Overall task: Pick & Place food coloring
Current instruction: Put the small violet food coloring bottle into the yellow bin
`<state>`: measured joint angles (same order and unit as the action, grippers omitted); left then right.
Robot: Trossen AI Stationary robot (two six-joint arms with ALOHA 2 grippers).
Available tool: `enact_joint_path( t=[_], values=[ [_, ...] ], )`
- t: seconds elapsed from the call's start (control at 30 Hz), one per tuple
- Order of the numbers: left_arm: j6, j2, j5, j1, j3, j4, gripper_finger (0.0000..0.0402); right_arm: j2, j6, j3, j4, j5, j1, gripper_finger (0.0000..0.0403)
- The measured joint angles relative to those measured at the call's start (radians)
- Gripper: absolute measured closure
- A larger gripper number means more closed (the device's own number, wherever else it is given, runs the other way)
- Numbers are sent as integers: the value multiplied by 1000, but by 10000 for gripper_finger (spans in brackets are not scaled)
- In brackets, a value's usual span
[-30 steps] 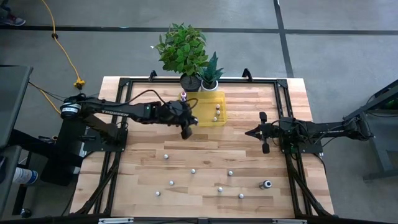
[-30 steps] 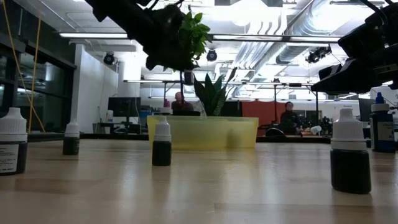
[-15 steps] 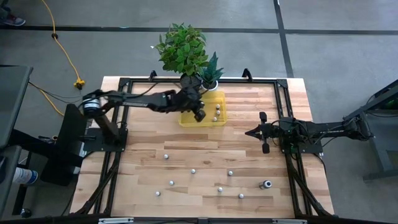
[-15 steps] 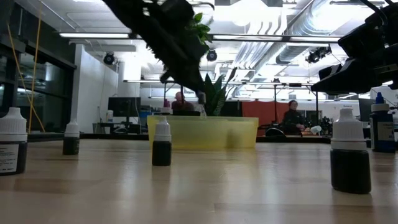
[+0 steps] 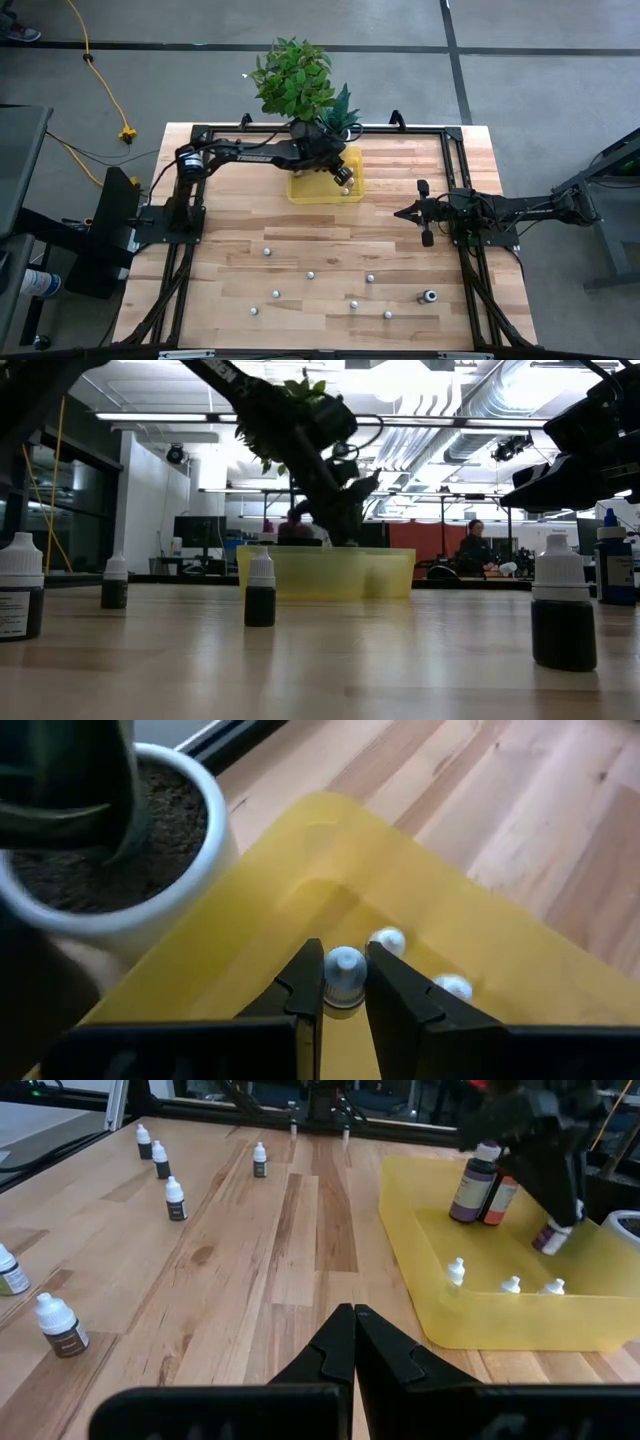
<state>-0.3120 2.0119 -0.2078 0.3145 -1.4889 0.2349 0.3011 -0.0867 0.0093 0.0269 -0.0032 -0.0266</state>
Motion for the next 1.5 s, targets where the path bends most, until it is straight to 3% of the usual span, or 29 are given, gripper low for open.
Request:
enact_joint_path(
  t=[1.5],
  values=[
    [-34,123,59,32,-6,-113,357,0,0,0,0,0,0,402]
  ],
)
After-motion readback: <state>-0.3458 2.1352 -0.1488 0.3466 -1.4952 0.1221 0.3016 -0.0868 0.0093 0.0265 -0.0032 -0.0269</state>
